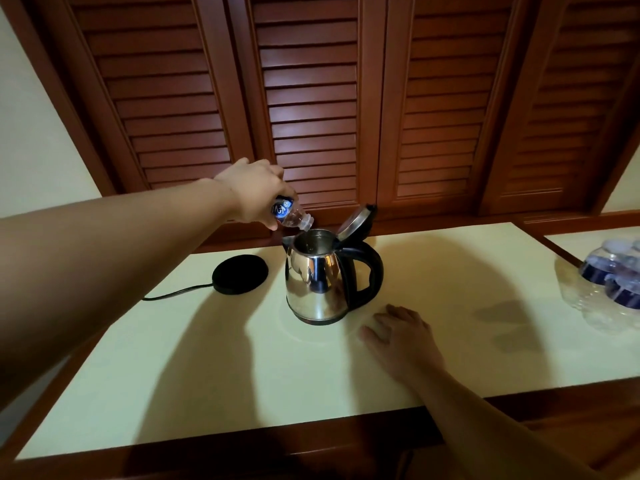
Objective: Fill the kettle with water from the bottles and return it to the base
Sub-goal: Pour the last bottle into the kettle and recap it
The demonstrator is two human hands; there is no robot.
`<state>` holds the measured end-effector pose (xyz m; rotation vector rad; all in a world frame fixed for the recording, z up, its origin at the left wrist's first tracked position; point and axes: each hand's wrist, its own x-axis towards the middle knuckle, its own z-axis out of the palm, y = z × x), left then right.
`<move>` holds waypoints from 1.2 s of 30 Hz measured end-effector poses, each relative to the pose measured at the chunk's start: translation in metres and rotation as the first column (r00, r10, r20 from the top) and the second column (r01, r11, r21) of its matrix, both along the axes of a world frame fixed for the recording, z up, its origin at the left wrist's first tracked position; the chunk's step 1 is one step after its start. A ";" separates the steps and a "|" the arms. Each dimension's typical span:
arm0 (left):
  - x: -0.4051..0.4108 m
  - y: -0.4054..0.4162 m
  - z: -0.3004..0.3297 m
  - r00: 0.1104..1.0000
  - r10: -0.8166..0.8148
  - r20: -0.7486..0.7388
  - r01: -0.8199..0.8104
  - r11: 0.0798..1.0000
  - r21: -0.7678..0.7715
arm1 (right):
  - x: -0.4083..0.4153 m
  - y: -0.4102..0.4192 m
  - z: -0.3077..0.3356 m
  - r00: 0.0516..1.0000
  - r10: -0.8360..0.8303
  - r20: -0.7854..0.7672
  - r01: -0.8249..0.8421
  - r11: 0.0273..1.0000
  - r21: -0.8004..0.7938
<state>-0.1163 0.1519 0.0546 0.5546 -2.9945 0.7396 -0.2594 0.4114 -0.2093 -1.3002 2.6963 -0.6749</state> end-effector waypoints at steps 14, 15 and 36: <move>0.087 0.020 -0.096 0.850 0.291 -0.438 0.066 0.768 0.638 | 0.006 0.004 0.016 0.996 0.079 0.048 -0.078 0.997 -0.007; 0.095 0.026 -0.104 0.834 0.320 -0.450 0.084 0.732 0.676 | 0.010 0.002 0.021 0.994 0.082 0.068 -0.078 0.996 -0.053; 0.112 0.091 -0.175 0.860 0.093 -0.502 0.371 0.561 0.740 | 0.096 0.027 0.113 0.939 0.307 0.156 -0.229 0.895 -0.383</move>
